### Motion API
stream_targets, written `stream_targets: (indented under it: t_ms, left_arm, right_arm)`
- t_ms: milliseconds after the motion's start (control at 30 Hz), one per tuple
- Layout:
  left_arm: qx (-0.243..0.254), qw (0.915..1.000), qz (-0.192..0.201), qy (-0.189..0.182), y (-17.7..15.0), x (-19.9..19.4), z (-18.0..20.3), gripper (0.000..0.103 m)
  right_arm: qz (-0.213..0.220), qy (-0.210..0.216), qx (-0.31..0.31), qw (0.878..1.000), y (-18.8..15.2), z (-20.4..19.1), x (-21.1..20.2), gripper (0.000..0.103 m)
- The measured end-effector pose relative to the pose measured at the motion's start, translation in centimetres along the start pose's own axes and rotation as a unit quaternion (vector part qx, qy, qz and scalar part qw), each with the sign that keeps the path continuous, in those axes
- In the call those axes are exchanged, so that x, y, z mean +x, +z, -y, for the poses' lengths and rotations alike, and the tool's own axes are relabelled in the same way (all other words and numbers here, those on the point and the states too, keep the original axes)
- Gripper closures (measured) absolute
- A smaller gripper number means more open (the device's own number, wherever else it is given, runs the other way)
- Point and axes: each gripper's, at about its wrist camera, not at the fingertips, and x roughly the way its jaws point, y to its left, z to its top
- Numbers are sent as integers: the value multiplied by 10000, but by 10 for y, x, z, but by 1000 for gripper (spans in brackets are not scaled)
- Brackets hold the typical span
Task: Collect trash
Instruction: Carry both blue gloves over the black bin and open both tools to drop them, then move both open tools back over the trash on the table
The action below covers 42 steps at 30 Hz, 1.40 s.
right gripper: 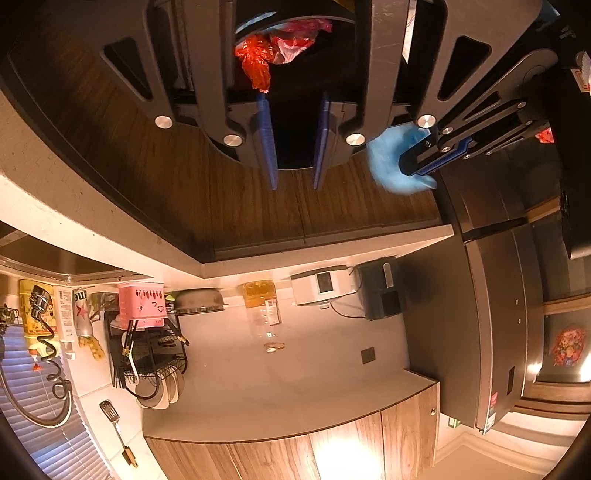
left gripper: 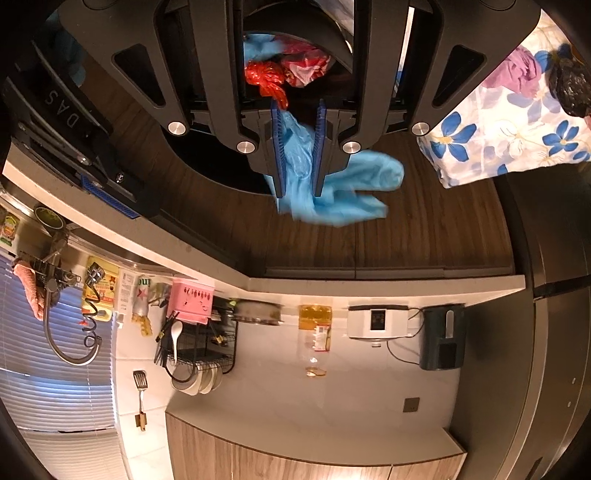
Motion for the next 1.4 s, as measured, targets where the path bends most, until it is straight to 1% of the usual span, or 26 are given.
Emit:
stream_targets:
  t_ms: [33,133,167,200,233,300,333,367,400,433,467,500,533,567,633,700,900,967,1167,1300,1400]
  left_arm:
    - [11,10000,-4,8,-1,0,0,88]
    - [-1,10000,-3,21,-3,-1,-1,77]
    - [-19,10000,7,36,-3,-2,-2,70]
    - [-46,10000,20,39,-4,-4,-4,63]
    - [-76,9999,33,69,-5,-7,-7,59]
    - [-149,9997,63,186,-7,-15,-13,44]
    - [-197,9995,87,222,-8,-19,-15,40]
    - [-251,9992,110,281,-9,-24,-19,32]
    - [-298,9989,130,350,-10,-29,-22,27]
    - [-344,9984,154,426,-11,-35,-25,26]
    - [-371,9980,167,492,-12,-41,-28,21]
    - [-402,9972,190,603,-15,-49,-31,16]
    - [-423,9965,213,683,-17,-57,-34,15]
    - [-437,9962,220,726,-18,-62,-36,13]
    - [-515,9947,243,856,-24,-77,-43,11]
    - [-575,9932,288,970,-29,-91,-49,8]
    - [-657,9842,414,1588,-46,-136,-70,7]
    - [-727,9792,481,1834,-52,-153,-80,7]
    - [-1005,9669,584,2272,-65,-193,-112,7]
    - [-1120,9606,554,2482,-73,-210,-128,7]
    - [-1151,9543,547,2703,-83,-223,-143,7]
  right_arm:
    - [-5,-14,22,10000,-1,1,-1,75]
    - [-22,-63,77,9999,-3,4,-3,66]
    - [-30,-72,87,9999,-4,4,-4,64]
    - [-38,-89,97,9999,-5,4,-5,60]
    - [-37,-104,101,9999,-6,4,-6,55]
    - [-48,-126,112,9998,-7,4,-9,52]
    - [-66,-125,122,9998,-8,3,-10,49]
    - [-79,-127,126,9998,-9,3,-11,47]
    - [-86,-130,127,9998,-10,2,-12,43]
    - [-88,-128,125,9998,-11,0,-14,41]
    - [-85,-124,118,9998,-12,-1,-17,39]
    - [-83,-130,103,9998,-13,-3,-20,34]
    - [-74,-137,96,9998,-14,-5,-23,29]
    - [-62,-136,99,9998,-15,-7,-26,27]
    - [-70,-109,106,9999,-17,-12,-32,19]
    - [-106,-120,79,9998,-20,-17,-36,17]
    - [-155,25,48,9999,-26,-37,-50,16]
    - [-161,93,6,9998,-29,-47,-55,16]
    - [-239,333,-130,9991,-39,-78,-61,16]
    - [-304,481,-163,9982,-44,-95,-62,16]
    - [-376,602,-193,9973,-51,-110,-60,16]
